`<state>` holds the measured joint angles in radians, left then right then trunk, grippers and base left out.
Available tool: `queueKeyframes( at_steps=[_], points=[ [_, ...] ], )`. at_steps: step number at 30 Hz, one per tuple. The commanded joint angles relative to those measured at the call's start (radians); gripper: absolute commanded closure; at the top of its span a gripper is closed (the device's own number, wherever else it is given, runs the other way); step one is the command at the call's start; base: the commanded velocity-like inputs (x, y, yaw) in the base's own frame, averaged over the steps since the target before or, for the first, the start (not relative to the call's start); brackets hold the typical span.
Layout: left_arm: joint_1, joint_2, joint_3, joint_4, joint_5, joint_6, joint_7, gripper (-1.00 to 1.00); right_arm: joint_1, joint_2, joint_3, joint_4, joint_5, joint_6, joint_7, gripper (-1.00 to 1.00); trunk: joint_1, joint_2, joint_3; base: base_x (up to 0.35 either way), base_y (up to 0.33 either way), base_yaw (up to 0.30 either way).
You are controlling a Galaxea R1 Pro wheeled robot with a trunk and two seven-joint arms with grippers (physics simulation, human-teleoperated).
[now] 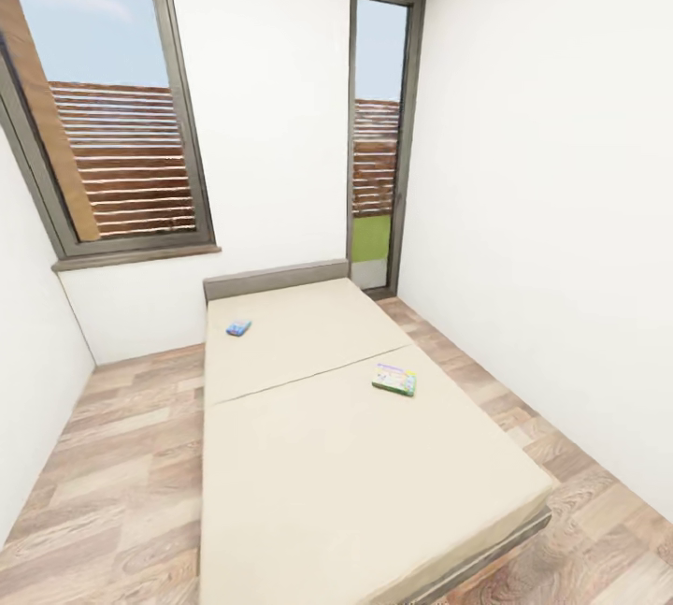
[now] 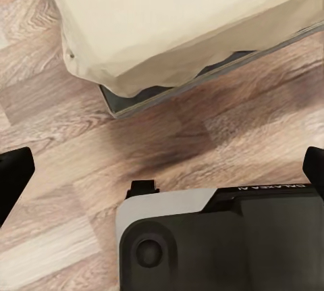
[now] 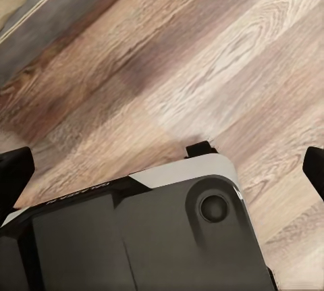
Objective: Put all the toys in the child's room - the three board games (two on the bed and one on the table), the two jigsaw puzzles on the table, and the tennis ball on the table - inside the toy box on the table in the child's room.
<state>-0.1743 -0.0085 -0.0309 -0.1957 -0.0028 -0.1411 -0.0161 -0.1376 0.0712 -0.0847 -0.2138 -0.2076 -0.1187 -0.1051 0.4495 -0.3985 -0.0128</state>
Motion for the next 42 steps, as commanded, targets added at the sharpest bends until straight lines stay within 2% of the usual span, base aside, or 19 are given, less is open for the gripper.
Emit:
queueKeyframes(
  at_steps=[1,13,20,42],
  points=[
    [-0.001,0.000,-0.003,0.001,0.000,-0.003,-0.001,-1.00,-0.001,0.001,-0.008,0.001,-0.001,-0.004,0.001,-1.00,0.000,-0.001,-0.001,0.000,0.124,-0.075],
    [-0.001,0.000,-0.003,0.001,0.000,-0.003,-0.001,-1.00,-0.001,0.001,-0.008,0.001,-0.001,-0.004,0.001,-1.00,0.000,-0.001,-0.001,0.000,0.199,-0.081],
    [0.000,-0.001,-0.003,0.001,0.000,-0.004,-0.001,-1.00,-0.001,0.001,-0.009,0.001,-0.001,-0.004,0.001,-1.00,0.000,-0.001,-0.001,0.000,0.266,-0.255],
    [-0.001,-0.001,-0.003,0.001,0.000,-0.004,-0.001,-1.00,-0.001,0.001,-0.009,0.001,-0.001,-0.004,0.001,-1.00,0.000,-0.001,-0.001,0.000,0.160,-0.276]
  ],
)
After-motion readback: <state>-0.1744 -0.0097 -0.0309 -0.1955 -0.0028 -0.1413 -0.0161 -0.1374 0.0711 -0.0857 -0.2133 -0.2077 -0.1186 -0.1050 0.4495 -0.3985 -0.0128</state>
